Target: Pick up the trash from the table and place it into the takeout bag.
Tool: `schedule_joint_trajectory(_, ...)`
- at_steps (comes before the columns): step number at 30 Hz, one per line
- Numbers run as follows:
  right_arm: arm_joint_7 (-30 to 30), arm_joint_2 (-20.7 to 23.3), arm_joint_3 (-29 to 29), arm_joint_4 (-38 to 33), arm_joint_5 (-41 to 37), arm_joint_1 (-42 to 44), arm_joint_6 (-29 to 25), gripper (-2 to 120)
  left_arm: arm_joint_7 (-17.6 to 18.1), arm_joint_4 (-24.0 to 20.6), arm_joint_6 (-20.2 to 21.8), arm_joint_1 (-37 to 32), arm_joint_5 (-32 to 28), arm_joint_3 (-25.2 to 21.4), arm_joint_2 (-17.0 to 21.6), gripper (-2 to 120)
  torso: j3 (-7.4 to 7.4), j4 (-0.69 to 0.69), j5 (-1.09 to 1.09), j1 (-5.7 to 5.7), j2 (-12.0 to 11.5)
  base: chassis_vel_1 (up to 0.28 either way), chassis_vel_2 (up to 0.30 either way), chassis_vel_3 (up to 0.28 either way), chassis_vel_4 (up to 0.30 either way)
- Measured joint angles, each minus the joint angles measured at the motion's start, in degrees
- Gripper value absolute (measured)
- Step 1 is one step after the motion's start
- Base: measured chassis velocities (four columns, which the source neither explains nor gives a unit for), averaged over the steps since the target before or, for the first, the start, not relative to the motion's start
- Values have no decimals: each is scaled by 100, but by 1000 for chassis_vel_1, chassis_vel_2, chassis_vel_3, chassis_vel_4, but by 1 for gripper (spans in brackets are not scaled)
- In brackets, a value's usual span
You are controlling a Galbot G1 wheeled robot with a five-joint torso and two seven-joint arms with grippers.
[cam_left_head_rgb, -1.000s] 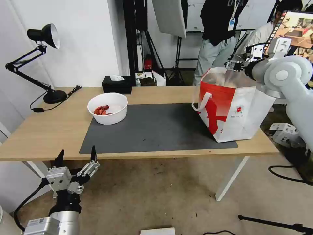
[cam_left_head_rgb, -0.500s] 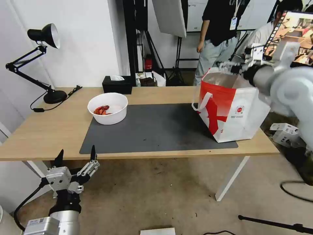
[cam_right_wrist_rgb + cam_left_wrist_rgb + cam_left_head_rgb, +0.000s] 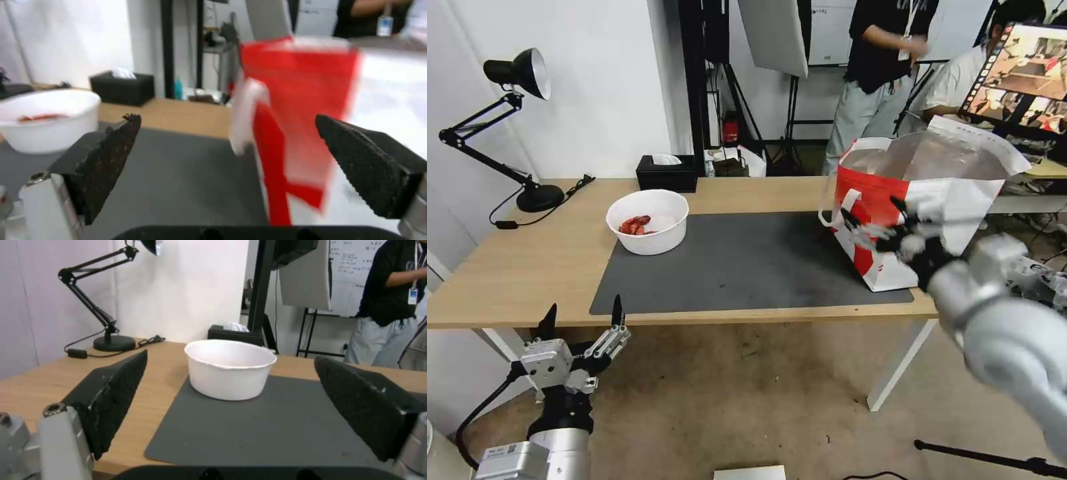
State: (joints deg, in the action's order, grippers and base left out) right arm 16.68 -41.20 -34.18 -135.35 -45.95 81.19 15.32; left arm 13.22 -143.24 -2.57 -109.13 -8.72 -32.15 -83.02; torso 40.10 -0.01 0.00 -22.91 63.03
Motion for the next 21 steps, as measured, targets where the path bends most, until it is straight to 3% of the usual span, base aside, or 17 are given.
schedule_joint_trajectory(3, -348, -645, -514, -176, 784, 1215, -306, 100, -2, 0, 6, -3, 7, 37, -1, 100, 0, -1, 0, 0, 0, 0, 0, 0, 0)
schedule_joint_trajectory(4, -348, -645, -514, -176, 784, 1215, -306, 100, -2, 0, 6, -3, 7, 37, -1, 100, 0, -1, 0, 0, 0, 0, 0, 0, 0)
schedule_joint_trajectory(7, -541, -1293, -782, -374, 1295, 1918, -594, 100, -9, 0, 13, -6, 12, 52, 7, 100, 0, 0, -1, 1, 0, 0, 0, 0, 0)
schedule_joint_trajectory(11, -765, -1808, -889, -483, 1756, 2307, -882, 100, -14, 0, 18, -13, 12, 54, 12, 100, 0, 1, -1, 0, 0, 0, 0, 0, 0)
schedule_joint_trajectory(15, -844, -2086, -887, -570, 1943, 2453, -1003, 100, -23, 0, 27, -20, 10, 67, 36, 100, 0, 0, -1, 0, 0, 0, 0, 0, 0)
schedule_joint_trajectory(21, -839, -2116, -891, -608, 1949, 2417, -1009, 100, -27, 0, 75, -24, -53, 78, 56, 100, 1, 2, 0, -1, -1, 0, 0, 0, 0)
